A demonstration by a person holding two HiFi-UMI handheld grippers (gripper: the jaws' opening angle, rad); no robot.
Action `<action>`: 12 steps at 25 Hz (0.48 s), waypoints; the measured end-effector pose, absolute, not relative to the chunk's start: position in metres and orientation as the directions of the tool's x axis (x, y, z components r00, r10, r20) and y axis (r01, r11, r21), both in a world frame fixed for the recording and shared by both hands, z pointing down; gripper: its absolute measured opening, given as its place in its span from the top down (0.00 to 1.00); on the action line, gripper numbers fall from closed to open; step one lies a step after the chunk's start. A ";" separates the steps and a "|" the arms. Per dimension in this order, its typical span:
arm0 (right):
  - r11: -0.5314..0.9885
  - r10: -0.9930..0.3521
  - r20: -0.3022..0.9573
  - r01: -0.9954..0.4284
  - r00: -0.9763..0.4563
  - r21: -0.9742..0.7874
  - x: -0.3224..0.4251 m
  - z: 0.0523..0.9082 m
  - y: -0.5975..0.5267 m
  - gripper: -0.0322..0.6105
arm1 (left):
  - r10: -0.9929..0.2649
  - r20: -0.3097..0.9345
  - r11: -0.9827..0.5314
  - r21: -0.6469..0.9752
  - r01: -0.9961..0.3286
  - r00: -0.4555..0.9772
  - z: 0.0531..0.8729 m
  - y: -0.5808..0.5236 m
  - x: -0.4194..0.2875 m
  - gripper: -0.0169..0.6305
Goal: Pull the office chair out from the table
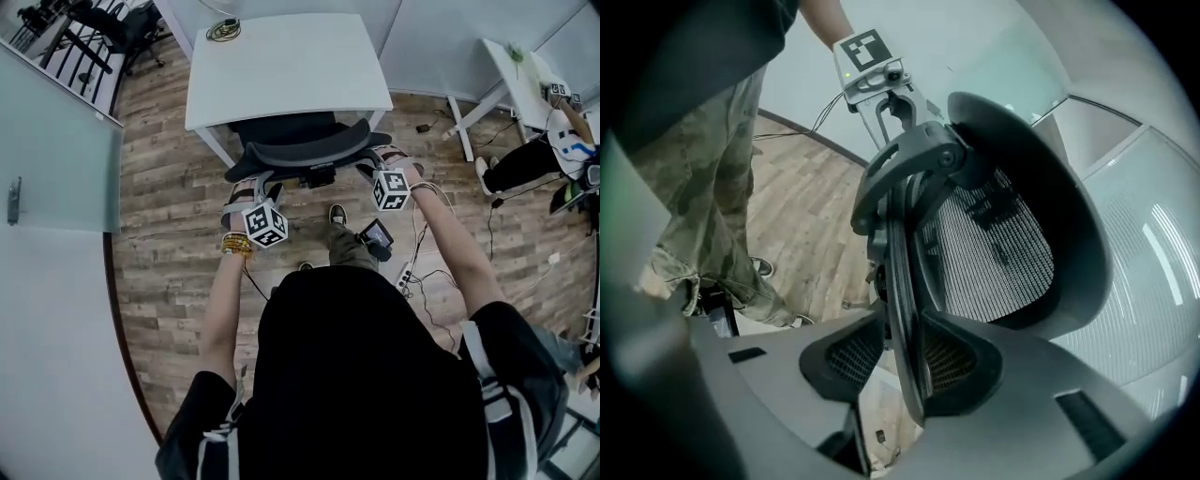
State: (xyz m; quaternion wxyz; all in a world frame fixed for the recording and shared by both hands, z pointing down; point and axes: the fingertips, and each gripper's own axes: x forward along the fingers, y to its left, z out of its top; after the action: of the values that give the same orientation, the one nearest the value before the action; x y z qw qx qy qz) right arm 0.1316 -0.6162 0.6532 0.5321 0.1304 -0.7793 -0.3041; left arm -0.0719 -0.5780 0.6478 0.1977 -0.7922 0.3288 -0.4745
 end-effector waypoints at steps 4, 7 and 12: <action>0.800 -0.526 0.762 0.084 -0.377 0.594 0.132 0.665 -0.629 0.79 | -0.677 0.668 -0.735 -0.588 -0.338 0.310 0.667 -0.585 -0.072 0.71; 0.824 -0.517 0.765 0.017 -0.385 0.566 0.130 0.671 -0.633 0.76 | -0.668 0.678 -0.740 -0.564 -0.366 0.308 0.675 -0.588 -0.072 0.73; 0.821 -0.525 0.757 0.003 -0.389 0.571 0.125 0.679 -0.634 0.76 | -0.661 0.691 -0.748 -0.575 -0.331 0.292 0.682 -0.593 -0.068 0.74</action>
State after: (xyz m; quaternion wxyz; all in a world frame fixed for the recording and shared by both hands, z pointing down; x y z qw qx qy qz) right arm 0.1248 -0.6342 0.6787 0.5280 0.1640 -0.7949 -0.2500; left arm -0.0682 -0.5931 0.6824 0.1636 -0.7869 0.3149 -0.5048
